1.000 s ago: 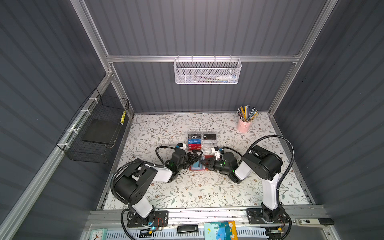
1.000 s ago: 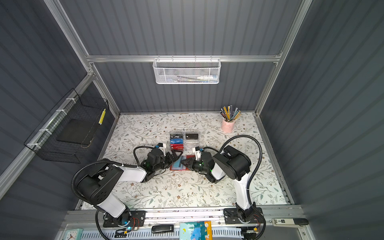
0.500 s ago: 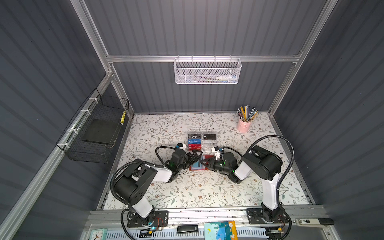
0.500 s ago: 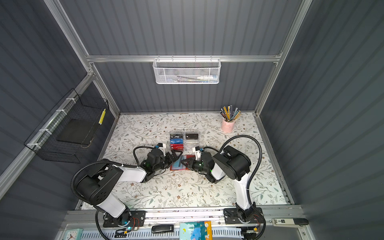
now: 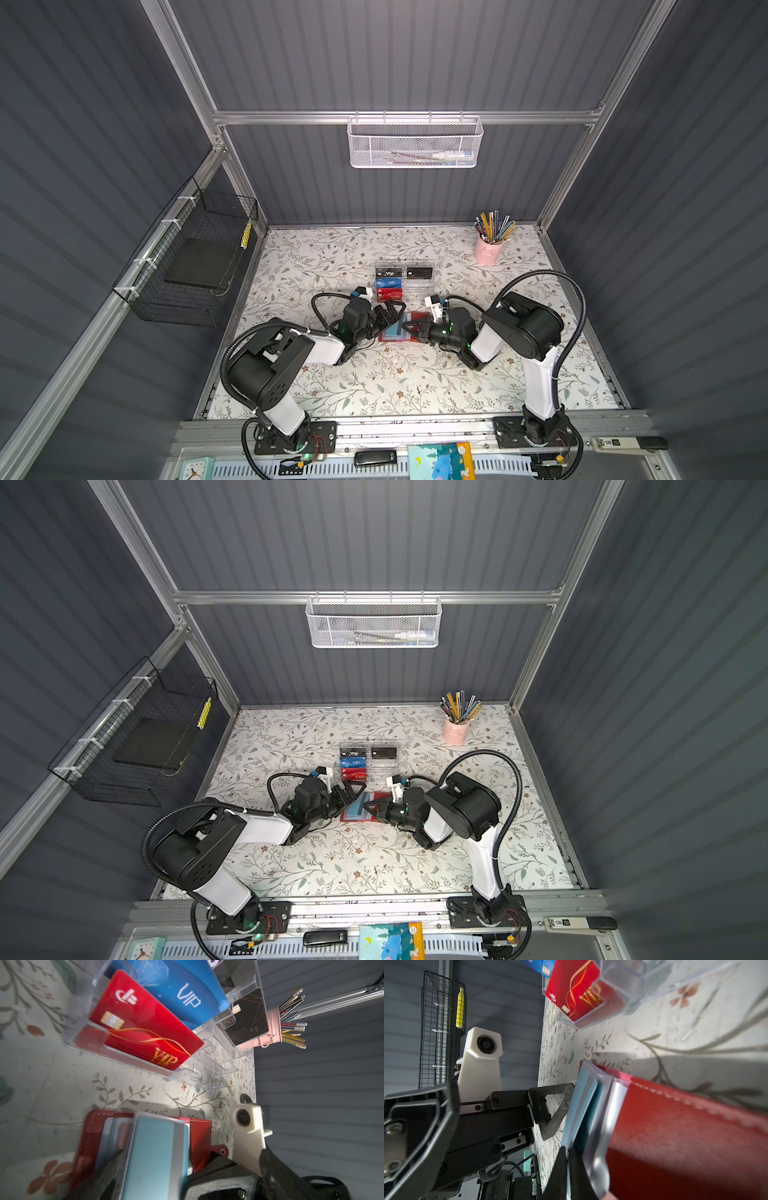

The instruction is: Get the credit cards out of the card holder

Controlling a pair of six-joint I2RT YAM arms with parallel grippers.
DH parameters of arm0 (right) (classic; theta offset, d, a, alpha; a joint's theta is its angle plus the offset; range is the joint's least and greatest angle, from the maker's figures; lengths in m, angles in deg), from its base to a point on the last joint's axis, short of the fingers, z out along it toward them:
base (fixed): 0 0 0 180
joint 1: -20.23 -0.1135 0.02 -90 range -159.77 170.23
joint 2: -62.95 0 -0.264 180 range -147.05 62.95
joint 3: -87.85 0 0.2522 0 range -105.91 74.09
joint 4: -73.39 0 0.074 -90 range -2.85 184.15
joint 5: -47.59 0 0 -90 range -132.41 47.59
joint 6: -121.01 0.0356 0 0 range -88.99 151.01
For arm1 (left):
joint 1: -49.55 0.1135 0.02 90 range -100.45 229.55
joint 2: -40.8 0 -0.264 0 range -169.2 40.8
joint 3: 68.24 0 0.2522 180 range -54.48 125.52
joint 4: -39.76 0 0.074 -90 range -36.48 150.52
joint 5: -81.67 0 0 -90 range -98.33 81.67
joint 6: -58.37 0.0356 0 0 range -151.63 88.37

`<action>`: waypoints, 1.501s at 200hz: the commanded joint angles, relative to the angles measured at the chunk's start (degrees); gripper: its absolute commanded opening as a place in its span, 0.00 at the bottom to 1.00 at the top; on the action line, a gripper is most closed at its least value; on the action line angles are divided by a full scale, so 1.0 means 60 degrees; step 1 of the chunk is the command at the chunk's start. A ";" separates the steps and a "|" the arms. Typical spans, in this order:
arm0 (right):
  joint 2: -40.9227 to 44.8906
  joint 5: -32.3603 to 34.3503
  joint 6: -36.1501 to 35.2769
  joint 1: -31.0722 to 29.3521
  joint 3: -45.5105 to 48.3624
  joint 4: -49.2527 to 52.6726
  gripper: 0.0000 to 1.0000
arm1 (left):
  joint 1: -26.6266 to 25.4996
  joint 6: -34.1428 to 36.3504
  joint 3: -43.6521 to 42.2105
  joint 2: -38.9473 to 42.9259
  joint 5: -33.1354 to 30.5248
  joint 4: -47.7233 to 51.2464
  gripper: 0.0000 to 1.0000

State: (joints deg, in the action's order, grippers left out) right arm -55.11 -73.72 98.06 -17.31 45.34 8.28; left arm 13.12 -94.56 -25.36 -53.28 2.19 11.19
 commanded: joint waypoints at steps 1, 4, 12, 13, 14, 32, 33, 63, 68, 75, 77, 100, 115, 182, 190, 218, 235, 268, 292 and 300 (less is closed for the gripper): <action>-0.0144 -0.0138 -0.0115 -0.0043 0.0075 -0.0613 0.08 | -0.0213 -0.0342 -0.0459 -0.0378 0.0562 0.1796 1.00; -0.0145 -0.0131 -0.0118 -0.0042 0.0101 -0.0610 0.08 | -0.0213 -0.0349 -0.0460 -0.0375 0.0563 0.1796 1.00; -0.0143 -0.0139 -0.0130 -0.0021 0.0104 -0.0608 0.07 | -0.0213 -0.0336 -0.0460 -0.0374 0.0564 0.1810 1.00; -0.0143 -0.0141 -0.0130 -0.0017 0.0112 -0.0609 0.07 | -0.0213 -0.0343 -0.0460 -0.0374 0.0570 0.1810 1.00; -0.0143 -0.0149 -0.0130 -0.0015 0.0108 -0.0609 0.07 | -0.0213 -0.0339 -0.0460 -0.0374 0.0565 0.1810 1.00; -0.0179 -0.0179 -0.0136 0.0006 0.0122 -0.0598 0.05 | -0.0213 -0.0345 -0.0462 -0.0374 0.0574 0.1810 1.00; -0.0175 -0.0183 -0.0133 0.0011 0.0120 -0.0604 0.05 | -0.0213 -0.0333 -0.0461 -0.0367 0.0567 0.1810 1.00; -0.0170 -0.0258 -0.0144 0.0037 0.0115 -0.0586 0.04 | -0.0213 -0.0321 -0.0461 -0.0332 0.0548 0.1850 1.00; -0.0149 -0.0261 -0.0160 0.0052 0.0119 -0.0554 0.03 | -0.0210 -0.0327 -0.0465 -0.0323 0.0539 0.1861 1.00; -0.0136 -0.0275 -0.0181 0.0050 0.0138 -0.0529 0.03 | -0.0213 -0.0312 -0.0460 -0.0316 0.0539 0.1883 1.00; -0.0130 -0.0275 -0.0186 0.0058 0.0139 -0.0524 0.02 | -0.0213 -0.0308 -0.0471 -0.0316 0.0533 0.1894 1.00; 0.0021 -0.0321 -0.0302 0.0079 0.0206 -0.0344 0.02 | -0.0213 -0.0303 -0.0445 -0.0308 0.0535 0.1927 1.00; 0.0152 -0.0346 -0.0439 0.0112 0.0258 -0.0119 0.03 | -0.0213 -0.0284 -0.0430 -0.0328 0.0531 0.1926 1.00; 0.0508 -0.0487 -0.0872 0.0304 0.0410 0.0665 0.02 | -0.0208 -0.0273 -0.0373 -0.0417 0.0533 0.1927 1.00; 0.0518 -0.0508 -0.0902 0.0321 0.0438 0.0711 0.02 | -0.0213 -0.0265 -0.0372 -0.0404 0.0532 0.1927 1.00; 0.0575 -0.0606 -0.1012 0.0422 0.0494 0.0848 0.03 | -0.0213 -0.0262 -0.0413 -0.0418 0.0504 0.1900 1.00; 0.0568 -0.0665 -0.1045 0.0479 0.0540 0.0834 0.03 | -0.0213 -0.0306 -0.0444 -0.0435 0.0517 0.1840 1.00; 0.0575 -0.0767 -0.1063 0.0565 0.0617 0.0811 0.03 | -0.0213 -0.0306 -0.0451 -0.0418 0.0510 0.1854 1.00; 0.0544 -0.0803 -0.1121 0.0614 0.0654 0.0845 0.04 | -0.0213 -0.0306 -0.0445 -0.0418 0.0502 0.1854 1.00; 0.0531 -0.0807 -0.1131 0.0639 0.0675 0.0833 0.05 | -0.0216 -0.0305 -0.0459 -0.0410 0.0505 0.1854 1.00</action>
State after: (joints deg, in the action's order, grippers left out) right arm -51.99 -77.70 93.42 -14.07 48.22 12.02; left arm 12.73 -95.31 -25.36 -53.30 3.79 11.24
